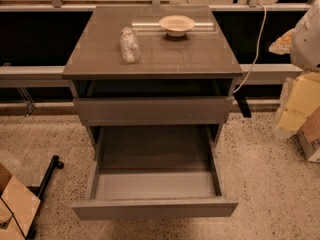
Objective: Place water bottle into middle drawer
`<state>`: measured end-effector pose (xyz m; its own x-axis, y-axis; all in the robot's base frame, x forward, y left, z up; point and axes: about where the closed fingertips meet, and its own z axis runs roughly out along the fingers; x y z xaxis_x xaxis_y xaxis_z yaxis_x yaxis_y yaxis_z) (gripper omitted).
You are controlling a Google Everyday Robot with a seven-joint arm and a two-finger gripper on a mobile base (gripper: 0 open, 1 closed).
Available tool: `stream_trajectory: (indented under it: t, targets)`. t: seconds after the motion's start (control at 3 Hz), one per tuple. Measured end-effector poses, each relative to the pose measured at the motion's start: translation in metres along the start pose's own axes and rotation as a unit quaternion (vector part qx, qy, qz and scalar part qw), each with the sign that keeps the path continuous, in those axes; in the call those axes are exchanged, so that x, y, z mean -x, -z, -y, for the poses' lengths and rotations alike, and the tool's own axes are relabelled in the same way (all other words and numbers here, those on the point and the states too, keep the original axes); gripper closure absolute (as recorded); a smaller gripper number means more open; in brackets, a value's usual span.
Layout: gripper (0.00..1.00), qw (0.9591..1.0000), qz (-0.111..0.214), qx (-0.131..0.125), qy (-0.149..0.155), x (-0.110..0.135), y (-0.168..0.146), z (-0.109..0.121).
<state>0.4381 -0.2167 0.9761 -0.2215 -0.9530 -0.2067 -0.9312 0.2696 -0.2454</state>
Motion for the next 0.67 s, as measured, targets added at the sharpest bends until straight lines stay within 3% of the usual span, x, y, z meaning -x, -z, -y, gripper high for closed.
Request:
stream_trajectory:
  t: [0.33,0.67]
  targets:
    - [0.0,1.0,0.0,0.0,0.0,0.0,0.0,0.0]
    - [0.0,0.9994,0.036,0.0,0.002,0.018,-0.011,0.01]
